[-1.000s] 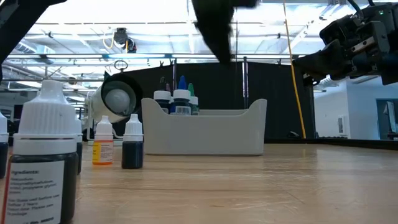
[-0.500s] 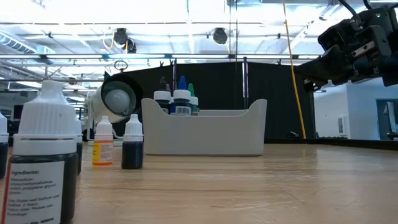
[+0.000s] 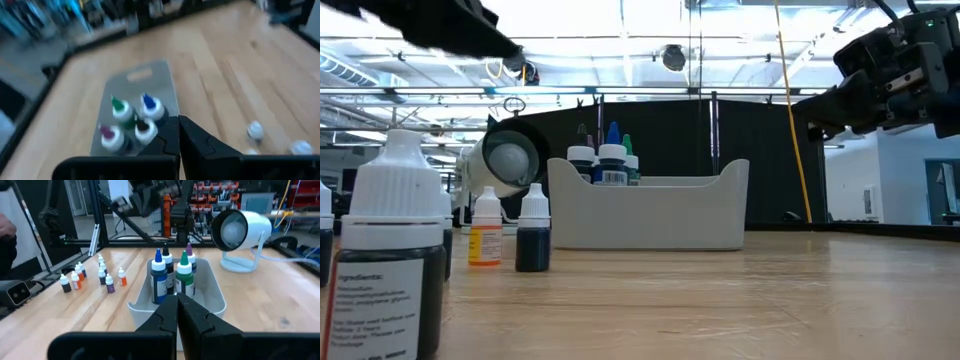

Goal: Pick & Place food coloring
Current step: Put the small violet food coloring bottle into the gray bin

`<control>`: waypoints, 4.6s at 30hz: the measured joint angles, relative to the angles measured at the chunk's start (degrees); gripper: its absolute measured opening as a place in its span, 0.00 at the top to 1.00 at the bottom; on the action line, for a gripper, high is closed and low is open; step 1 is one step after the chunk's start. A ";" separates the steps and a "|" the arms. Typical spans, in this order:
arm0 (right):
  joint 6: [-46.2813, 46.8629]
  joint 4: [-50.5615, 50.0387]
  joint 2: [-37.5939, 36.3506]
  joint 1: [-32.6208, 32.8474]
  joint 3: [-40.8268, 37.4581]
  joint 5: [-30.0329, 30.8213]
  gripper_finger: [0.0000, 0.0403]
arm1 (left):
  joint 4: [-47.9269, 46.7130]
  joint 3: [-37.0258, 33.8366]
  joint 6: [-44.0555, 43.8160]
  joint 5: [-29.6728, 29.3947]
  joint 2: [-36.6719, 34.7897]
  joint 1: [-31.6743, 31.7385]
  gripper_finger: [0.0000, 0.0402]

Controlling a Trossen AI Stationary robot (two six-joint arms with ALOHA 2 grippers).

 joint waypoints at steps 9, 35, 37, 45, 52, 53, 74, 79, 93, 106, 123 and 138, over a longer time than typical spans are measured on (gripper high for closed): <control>-3.75 2.28 0.00 0.00 0.00 0.13 1.00 | 22.91 -10.98 8.93 -0.55 -0.02 1.52 0.99; -3.35 -0.67 0.13 3.97 0.00 0.39 1.00 | 27.05 -12.40 17.68 -4.12 -0.05 1.15 0.92; 0.30 2.09 0.27 5.65 0.21 2.18 1.00 | 27.02 -12.40 17.68 -4.10 -0.05 1.15 0.93; 1.44 1.57 7.86 17.71 7.94 17.19 1.00 | 26.98 -12.40 15.96 -4.08 -0.05 1.15 0.97; 0.90 -0.06 26.05 22.25 21.12 22.59 1.00 | 26.94 -12.40 14.03 -4.03 -0.05 1.15 0.99; 0.57 -2.61 28.64 22.25 24.05 22.53 1.00 | 26.90 -12.40 13.70 -4.03 -0.05 1.15 0.98; -7.57 -37.66 70.94 28.87 80.09 19.54 1.00 | 22.14 -12.38 11.58 -3.96 -0.02 1.15 0.88; -4.80 -35.06 75.02 29.49 80.11 19.51 0.99 | 22.08 -12.38 11.46 -3.96 -0.02 1.15 0.88; -10.29 -24.64 76.24 34.90 75.09 19.56 0.68 | 20.90 -12.38 11.19 -3.99 -0.02 1.15 0.88; -6.40 -17.28 76.17 34.23 70.64 20.54 0.64 | 20.95 -12.38 9.96 -3.99 -0.02 1.13 0.88; -0.91 -14.20 83.02 32.78 70.66 21.64 0.64 | 21.01 -12.38 9.87 -4.01 -0.02 1.14 0.88; -1.38 -17.26 82.94 32.95 70.69 24.11 0.64 | 20.95 -12.38 9.99 -4.05 -0.02 1.14 0.88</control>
